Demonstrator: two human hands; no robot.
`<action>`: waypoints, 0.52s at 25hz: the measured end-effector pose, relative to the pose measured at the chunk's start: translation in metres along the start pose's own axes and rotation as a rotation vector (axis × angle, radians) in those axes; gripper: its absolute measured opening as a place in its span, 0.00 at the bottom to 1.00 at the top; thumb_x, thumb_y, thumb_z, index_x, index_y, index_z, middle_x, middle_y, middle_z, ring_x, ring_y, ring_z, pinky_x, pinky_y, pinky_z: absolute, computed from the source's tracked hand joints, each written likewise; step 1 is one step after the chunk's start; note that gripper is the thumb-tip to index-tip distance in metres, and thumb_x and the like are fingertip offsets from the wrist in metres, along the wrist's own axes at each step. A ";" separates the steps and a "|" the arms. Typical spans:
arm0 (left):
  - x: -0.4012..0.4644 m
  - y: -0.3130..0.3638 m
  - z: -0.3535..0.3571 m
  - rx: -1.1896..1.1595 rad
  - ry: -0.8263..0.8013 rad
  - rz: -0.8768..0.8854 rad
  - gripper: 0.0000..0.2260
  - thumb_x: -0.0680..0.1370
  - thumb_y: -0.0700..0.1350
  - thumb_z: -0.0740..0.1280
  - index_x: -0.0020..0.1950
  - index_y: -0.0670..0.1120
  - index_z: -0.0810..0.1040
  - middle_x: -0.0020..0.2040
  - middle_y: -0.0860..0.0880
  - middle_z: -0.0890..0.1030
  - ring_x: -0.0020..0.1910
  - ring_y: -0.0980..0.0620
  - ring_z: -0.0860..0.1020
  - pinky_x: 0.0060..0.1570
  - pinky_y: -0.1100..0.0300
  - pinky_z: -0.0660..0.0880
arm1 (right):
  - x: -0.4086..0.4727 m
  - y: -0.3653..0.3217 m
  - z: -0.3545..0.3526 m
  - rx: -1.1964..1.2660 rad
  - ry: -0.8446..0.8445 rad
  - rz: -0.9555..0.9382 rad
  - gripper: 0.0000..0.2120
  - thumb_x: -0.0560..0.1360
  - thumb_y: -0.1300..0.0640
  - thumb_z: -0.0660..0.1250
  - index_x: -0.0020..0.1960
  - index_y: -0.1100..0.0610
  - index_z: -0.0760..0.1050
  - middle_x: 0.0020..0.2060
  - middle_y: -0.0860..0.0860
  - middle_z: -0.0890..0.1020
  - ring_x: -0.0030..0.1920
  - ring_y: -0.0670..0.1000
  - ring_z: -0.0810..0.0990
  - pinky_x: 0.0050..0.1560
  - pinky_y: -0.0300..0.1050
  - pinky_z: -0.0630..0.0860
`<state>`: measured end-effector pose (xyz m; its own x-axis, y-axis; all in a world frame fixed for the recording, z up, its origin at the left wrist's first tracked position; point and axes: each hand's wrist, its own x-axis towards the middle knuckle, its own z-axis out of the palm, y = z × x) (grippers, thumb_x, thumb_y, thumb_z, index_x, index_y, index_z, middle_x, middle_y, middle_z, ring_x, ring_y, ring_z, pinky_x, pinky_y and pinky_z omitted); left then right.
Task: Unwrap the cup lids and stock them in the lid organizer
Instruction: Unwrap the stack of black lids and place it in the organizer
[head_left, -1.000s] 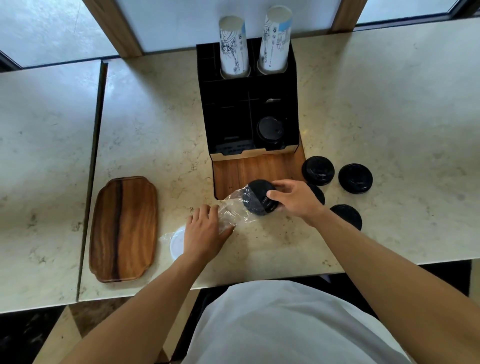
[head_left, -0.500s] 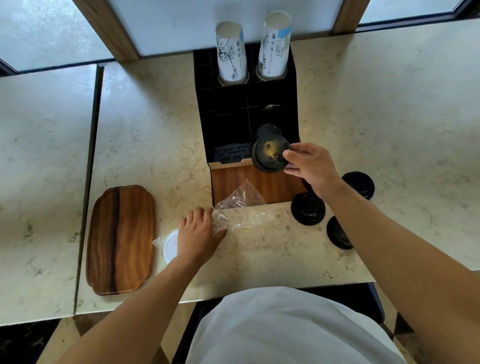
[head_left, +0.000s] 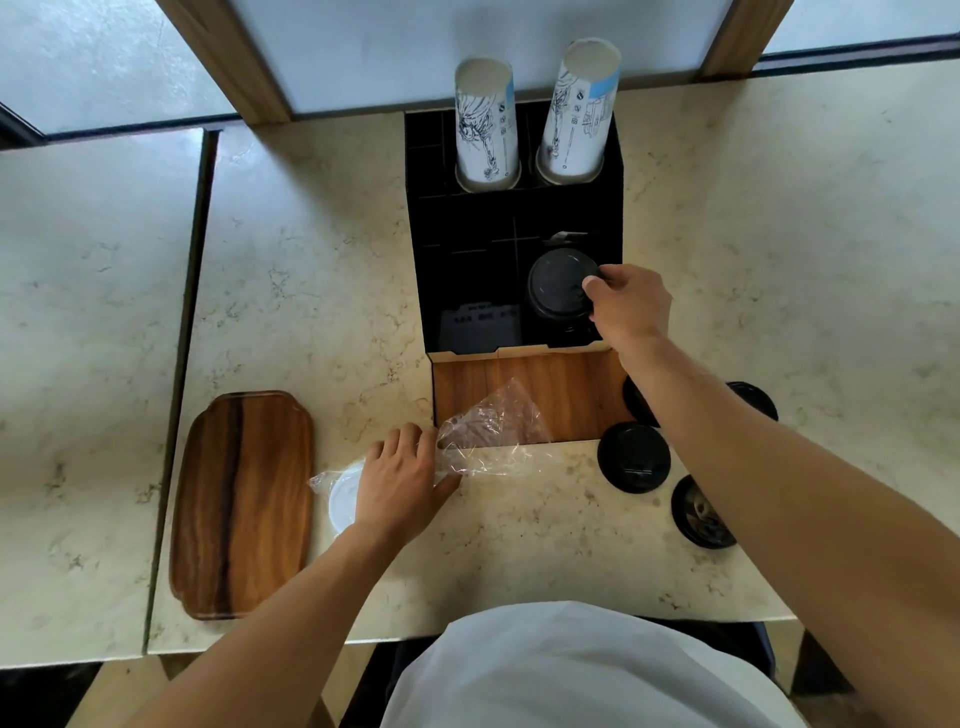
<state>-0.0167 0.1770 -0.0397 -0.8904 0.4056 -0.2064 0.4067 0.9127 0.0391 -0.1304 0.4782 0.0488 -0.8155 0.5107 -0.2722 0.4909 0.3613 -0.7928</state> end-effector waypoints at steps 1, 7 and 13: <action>0.002 0.000 -0.001 0.000 0.003 -0.001 0.26 0.75 0.62 0.68 0.61 0.42 0.77 0.53 0.42 0.78 0.49 0.40 0.78 0.48 0.47 0.76 | 0.003 -0.003 0.001 -0.034 -0.011 0.001 0.11 0.82 0.56 0.67 0.59 0.59 0.84 0.53 0.56 0.87 0.51 0.54 0.85 0.55 0.47 0.82; 0.006 0.000 0.000 0.011 0.013 -0.013 0.27 0.77 0.64 0.59 0.60 0.42 0.76 0.53 0.42 0.78 0.48 0.40 0.77 0.47 0.48 0.75 | 0.021 -0.006 0.010 -0.168 -0.027 0.040 0.14 0.84 0.57 0.63 0.64 0.61 0.82 0.58 0.58 0.85 0.60 0.58 0.83 0.50 0.40 0.73; 0.006 0.002 -0.001 0.011 -0.018 -0.031 0.26 0.78 0.62 0.65 0.63 0.42 0.76 0.55 0.42 0.78 0.50 0.40 0.77 0.48 0.47 0.75 | 0.020 -0.006 0.020 -0.247 -0.016 0.054 0.14 0.84 0.60 0.61 0.65 0.63 0.80 0.59 0.61 0.84 0.60 0.61 0.83 0.48 0.42 0.73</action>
<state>-0.0210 0.1810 -0.0402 -0.8987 0.3764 -0.2251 0.3816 0.9241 0.0217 -0.1559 0.4709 0.0376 -0.7900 0.5224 -0.3209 0.5921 0.5146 -0.6201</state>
